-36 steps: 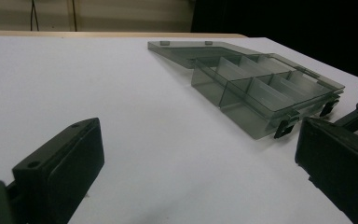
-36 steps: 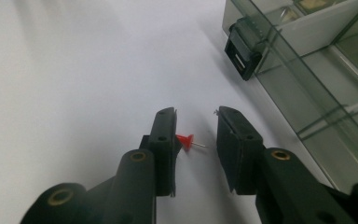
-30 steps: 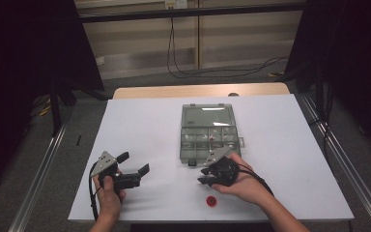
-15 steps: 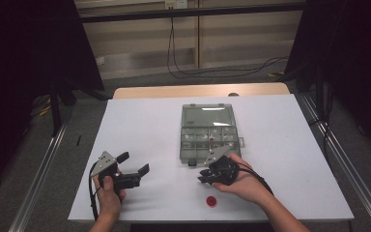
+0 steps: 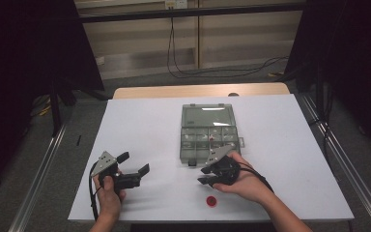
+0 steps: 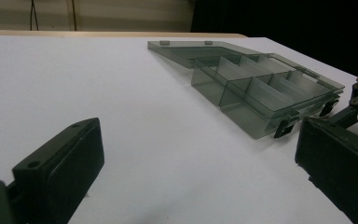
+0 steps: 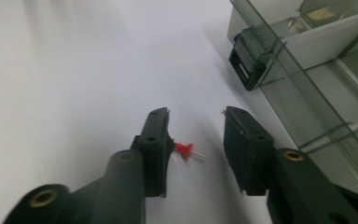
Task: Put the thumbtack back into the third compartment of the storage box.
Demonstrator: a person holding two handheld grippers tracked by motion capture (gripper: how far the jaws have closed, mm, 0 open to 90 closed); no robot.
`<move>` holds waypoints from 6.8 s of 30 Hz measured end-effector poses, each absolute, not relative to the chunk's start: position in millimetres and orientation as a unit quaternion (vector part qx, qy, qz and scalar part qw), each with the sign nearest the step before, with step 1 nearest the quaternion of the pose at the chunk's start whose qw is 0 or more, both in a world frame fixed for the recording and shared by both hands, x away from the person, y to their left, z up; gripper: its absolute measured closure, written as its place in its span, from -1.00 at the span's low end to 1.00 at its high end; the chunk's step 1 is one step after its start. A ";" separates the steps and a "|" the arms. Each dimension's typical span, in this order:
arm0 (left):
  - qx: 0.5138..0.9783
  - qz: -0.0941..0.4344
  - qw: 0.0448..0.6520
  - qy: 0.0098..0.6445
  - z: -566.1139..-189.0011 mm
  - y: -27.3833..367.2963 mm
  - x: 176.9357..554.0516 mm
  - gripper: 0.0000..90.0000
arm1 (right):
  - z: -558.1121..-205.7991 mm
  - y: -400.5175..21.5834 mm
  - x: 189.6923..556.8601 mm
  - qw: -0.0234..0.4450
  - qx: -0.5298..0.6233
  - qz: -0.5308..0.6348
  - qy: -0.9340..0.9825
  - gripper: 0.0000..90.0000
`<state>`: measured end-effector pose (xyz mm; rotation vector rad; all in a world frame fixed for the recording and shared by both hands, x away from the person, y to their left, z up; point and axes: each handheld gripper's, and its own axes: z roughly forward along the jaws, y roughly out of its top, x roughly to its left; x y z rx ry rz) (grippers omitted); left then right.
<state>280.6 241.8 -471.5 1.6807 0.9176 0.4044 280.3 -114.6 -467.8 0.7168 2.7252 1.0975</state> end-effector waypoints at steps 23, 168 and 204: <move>0.712 0.171 0.558 0.389 -471.5 241.7 280.4 -0.97 | -473.7 -112.3 279.7 0.043 0.232 0.351 0.906 0.74; 0.710 0.170 0.562 0.389 -471.5 242.2 280.2 -0.98 | -417.6 -151.0 311.5 0.069 0.302 0.393 0.865 0.87; 0.710 0.170 0.562 0.388 -471.4 242.4 280.1 -0.98 | -410.6 -160.2 336.8 0.084 0.339 0.398 0.848 0.87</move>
